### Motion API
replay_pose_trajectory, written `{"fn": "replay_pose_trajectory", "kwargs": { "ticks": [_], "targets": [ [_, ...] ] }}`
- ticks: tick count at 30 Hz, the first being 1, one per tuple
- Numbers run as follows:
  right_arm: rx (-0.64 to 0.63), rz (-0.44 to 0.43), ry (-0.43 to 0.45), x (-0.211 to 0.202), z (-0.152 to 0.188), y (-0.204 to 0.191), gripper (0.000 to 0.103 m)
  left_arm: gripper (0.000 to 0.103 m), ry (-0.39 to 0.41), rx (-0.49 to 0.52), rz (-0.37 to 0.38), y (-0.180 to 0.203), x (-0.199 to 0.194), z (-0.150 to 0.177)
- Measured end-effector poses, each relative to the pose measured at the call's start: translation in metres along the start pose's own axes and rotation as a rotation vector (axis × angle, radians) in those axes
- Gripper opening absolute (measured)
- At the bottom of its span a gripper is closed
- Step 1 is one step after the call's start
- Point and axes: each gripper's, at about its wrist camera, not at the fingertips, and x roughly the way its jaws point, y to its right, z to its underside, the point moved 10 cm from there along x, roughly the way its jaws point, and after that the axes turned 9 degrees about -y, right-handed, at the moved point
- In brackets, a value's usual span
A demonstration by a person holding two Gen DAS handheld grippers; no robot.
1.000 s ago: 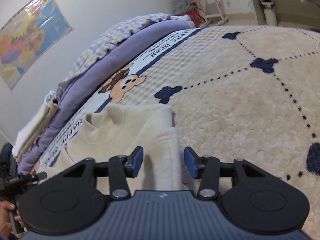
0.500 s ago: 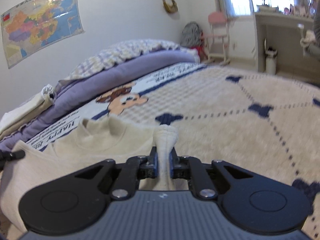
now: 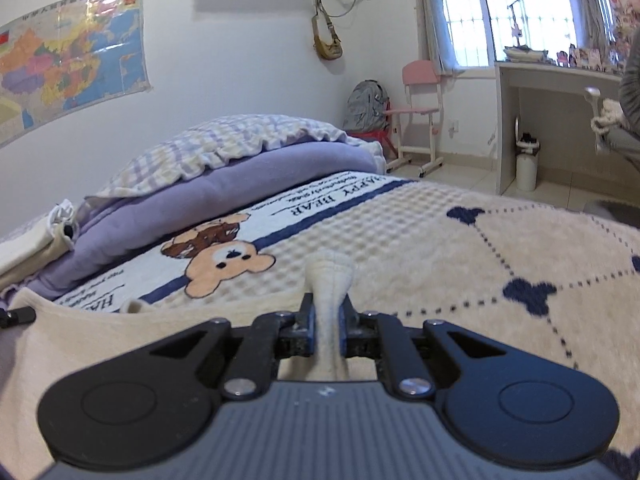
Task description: Fold clothes
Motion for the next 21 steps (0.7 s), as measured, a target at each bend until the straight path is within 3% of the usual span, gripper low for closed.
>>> {"fn": "replay_pose_trajectory", "kwargs": {
  "ticks": [8,16,18,21],
  "targets": [
    [-0.042,0.029,-0.002,0.034,-0.010,-0.003,0.010,0.011,-0.030,0.020,-0.081,-0.014,0.035,-0.003],
    [-0.064,0.062,-0.083,0.071,0.004,-0.002,0.011,0.016,-0.102,-0.021,-0.148,-0.035,0.062,0.012],
    [-0.090,0.064,-0.131,0.079,0.009,-0.005,0.012,0.026,-0.129,-0.040,-0.173,-0.041,0.066,0.015],
    [-0.128,0.067,-0.204,0.090,0.018,-0.008,0.024,0.048,-0.152,-0.020,-0.228,-0.041,0.067,0.013]
  ]
}}
